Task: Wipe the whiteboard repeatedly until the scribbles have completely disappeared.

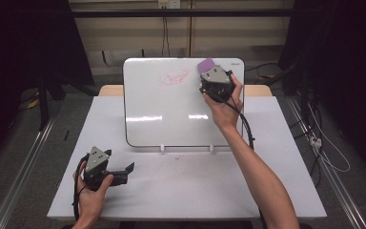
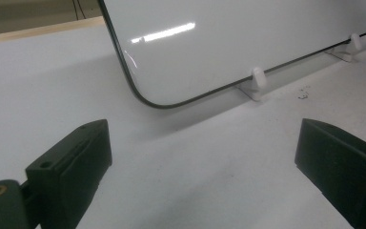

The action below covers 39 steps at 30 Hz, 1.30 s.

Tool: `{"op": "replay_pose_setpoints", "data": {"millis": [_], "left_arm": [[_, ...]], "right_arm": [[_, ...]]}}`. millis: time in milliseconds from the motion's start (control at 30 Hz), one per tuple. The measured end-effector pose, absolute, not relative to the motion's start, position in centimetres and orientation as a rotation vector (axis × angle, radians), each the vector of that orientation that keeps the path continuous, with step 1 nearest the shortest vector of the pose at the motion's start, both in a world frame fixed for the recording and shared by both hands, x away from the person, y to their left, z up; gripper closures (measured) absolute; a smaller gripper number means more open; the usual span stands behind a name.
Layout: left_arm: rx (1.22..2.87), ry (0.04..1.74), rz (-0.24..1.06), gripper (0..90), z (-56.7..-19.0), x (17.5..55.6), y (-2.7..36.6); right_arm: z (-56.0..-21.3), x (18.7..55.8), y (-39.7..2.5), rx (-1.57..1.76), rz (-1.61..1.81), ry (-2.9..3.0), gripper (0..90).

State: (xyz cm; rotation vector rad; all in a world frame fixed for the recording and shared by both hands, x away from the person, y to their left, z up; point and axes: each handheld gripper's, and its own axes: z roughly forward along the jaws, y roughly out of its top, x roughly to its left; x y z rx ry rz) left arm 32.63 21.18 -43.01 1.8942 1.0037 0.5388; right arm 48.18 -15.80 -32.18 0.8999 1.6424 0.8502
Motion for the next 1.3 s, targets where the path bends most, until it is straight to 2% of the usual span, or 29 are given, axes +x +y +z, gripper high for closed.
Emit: {"op": "replay_pose_setpoints", "data": {"millis": [100,233,867,1067,1300], "left_arm": [[1.894,1.003,0.540,4.9,-43.0,32.6,21.2],[1.879,1.008,0.531,4.9,-43.0,32.7,21.3],[1.904,1.007,0.538,4.9,-43.1,32.7,21.0],[1.909,0.996,0.530,4.9,-43.2,32.7,20.9],[1.894,0.999,0.528,4.9,-43.1,32.6,21.1]], "right_arm": [[-31.6,48.6,-16.8,0.930,0.851,1.616,42.1],[-31.8,48.4,-16.1,0.915,0.832,1.605,42.1],[-34.1,47.0,-7.5,0.773,0.905,1.762,42.1],[-34.0,46.9,-8.0,0.772,0.910,1.764,42.1],[-32.8,47.9,-12.0,0.877,0.928,1.678,42.1]]}}
